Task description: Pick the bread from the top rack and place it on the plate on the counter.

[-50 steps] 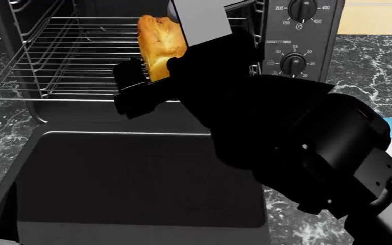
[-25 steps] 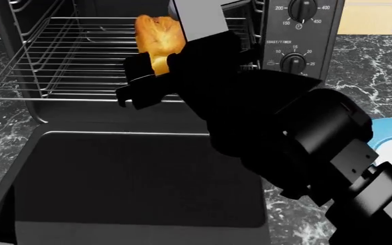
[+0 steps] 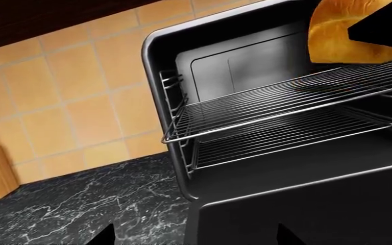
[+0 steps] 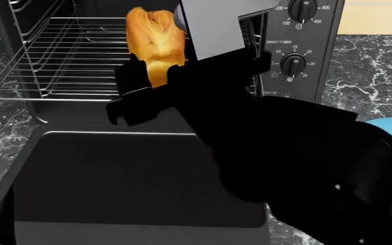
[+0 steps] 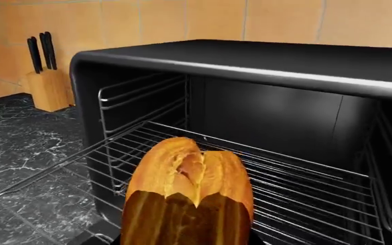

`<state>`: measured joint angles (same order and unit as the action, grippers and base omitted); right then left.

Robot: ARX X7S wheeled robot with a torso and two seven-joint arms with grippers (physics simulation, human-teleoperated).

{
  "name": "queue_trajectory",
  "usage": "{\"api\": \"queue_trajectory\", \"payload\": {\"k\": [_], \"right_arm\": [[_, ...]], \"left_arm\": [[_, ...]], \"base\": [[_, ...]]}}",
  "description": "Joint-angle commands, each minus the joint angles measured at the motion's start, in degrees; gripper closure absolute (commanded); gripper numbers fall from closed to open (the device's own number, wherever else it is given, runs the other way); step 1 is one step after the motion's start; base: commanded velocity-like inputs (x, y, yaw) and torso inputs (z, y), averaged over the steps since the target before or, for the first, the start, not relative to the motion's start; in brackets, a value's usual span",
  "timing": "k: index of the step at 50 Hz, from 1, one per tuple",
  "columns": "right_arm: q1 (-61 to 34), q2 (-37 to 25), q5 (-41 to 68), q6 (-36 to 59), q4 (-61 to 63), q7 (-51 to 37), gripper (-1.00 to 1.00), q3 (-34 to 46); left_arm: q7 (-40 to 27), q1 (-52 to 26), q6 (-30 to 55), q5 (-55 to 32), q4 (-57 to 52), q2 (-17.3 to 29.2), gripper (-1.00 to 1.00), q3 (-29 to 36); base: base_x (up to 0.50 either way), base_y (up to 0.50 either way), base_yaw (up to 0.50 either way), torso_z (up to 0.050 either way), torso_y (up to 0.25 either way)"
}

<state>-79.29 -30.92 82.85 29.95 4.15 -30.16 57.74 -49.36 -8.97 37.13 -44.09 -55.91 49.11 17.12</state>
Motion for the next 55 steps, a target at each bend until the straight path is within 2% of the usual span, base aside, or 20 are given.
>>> {"api": "queue_trajectory", "payload": {"k": [1,10,24,34,43,55], "right_arm": [[2.11,-10.0,3.51,-0.42,18.95,-8.45,1.0,-4.82],[3.98,-19.62,8.7,-0.9,29.62,-14.1,1.0,-7.7],[2.3,-29.48,17.48,-1.63,38.96,-22.53,1.0,-11.64],[3.83,-39.82,18.77,-2.88,39.83,-22.62,1.0,-14.21],[9.07,-49.29,16.29,-7.3,36.84,-18.43,1.0,-14.33],[12.69,-56.06,15.95,-11.62,31.6,-15.68,1.0,-13.32]], "left_arm": [[-0.34,1.14,-0.92,0.16,-0.11,0.62,-1.0,-0.12],[-0.13,1.6,-1.73,1.01,0.15,0.53,-1.0,0.53],[-0.47,1.3,-1.96,0.93,-0.06,0.63,-1.0,0.99],[-0.09,1.78,-3.22,1.13,0.63,0.83,-1.0,0.81],[-0.41,1.12,-2.85,0.97,0.23,0.73,-1.0,1.28],[-0.48,-0.48,-1.96,0.91,0.35,0.24,-1.0,2.38]], "base": [[0.0,0.0,0.0,0.0,0.0],[0.0,0.0,0.0,0.0,0.0],[0.0,0.0,0.0,0.0,0.0],[0.0,0.0,0.0,0.0,0.0],[0.0,0.0,0.0,0.0,0.0],[0.0,0.0,0.0,0.0,0.0]]}}
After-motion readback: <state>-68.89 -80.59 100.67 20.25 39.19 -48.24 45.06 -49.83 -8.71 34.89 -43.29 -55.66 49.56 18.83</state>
